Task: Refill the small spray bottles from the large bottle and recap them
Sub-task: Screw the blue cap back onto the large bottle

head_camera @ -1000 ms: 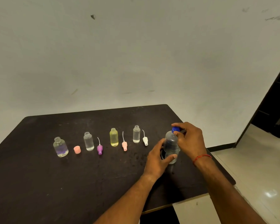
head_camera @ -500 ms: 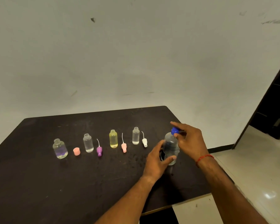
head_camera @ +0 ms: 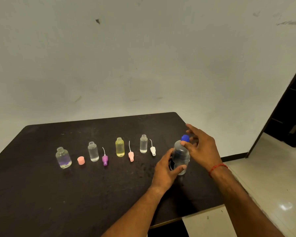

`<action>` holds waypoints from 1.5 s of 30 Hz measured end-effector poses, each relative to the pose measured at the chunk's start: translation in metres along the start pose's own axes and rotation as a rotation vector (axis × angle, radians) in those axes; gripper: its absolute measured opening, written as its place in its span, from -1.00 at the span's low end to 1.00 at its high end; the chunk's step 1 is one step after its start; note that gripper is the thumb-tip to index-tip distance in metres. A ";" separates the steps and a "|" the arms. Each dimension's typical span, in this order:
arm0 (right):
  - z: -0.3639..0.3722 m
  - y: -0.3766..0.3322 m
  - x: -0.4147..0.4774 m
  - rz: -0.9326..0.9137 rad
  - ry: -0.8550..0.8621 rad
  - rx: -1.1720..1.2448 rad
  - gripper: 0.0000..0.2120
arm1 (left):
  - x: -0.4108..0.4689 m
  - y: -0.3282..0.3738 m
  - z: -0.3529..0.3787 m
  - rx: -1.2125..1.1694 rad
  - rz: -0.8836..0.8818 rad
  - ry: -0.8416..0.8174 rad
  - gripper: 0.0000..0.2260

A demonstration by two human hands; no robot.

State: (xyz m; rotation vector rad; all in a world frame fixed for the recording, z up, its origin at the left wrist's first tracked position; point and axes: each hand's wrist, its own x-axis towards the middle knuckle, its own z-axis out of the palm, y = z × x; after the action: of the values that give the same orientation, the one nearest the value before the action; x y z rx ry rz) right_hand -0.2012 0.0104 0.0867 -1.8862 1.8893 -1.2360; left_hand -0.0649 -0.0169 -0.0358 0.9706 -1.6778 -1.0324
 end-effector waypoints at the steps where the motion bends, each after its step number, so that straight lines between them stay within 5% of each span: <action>1: 0.000 0.002 -0.001 -0.027 0.002 0.011 -0.55 | 0.000 -0.001 0.000 -0.001 0.000 0.002 -0.41; 5: 0.006 0.001 0.000 -0.008 0.078 -0.033 -0.74 | 0.000 -0.002 0.001 -0.002 0.000 0.017 -0.38; 15: 0.005 -0.004 -0.002 0.043 0.031 0.021 -0.53 | 0.000 -0.003 0.000 0.002 0.001 0.008 -0.37; 22: 0.009 -0.003 0.002 0.020 0.088 -0.055 -0.73 | 0.000 0.001 -0.001 0.002 0.009 0.010 -0.43; 32: 0.002 -0.005 0.003 0.072 0.008 -0.039 -0.45 | 0.000 0.000 0.001 0.011 0.002 0.006 -0.46; 38: 0.006 0.001 0.002 0.003 0.068 -0.014 -0.74 | 0.000 -0.002 0.001 0.007 0.003 0.010 -0.40; 45: 0.007 -0.005 0.001 0.123 0.116 -0.093 -0.64 | 0.002 -0.004 0.002 0.026 -0.003 0.002 -0.39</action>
State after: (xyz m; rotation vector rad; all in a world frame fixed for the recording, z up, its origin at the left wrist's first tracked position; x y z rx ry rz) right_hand -0.1928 0.0070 0.0861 -1.7465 2.1217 -1.2640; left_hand -0.0669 -0.0191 -0.0393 0.9909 -1.6924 -1.0144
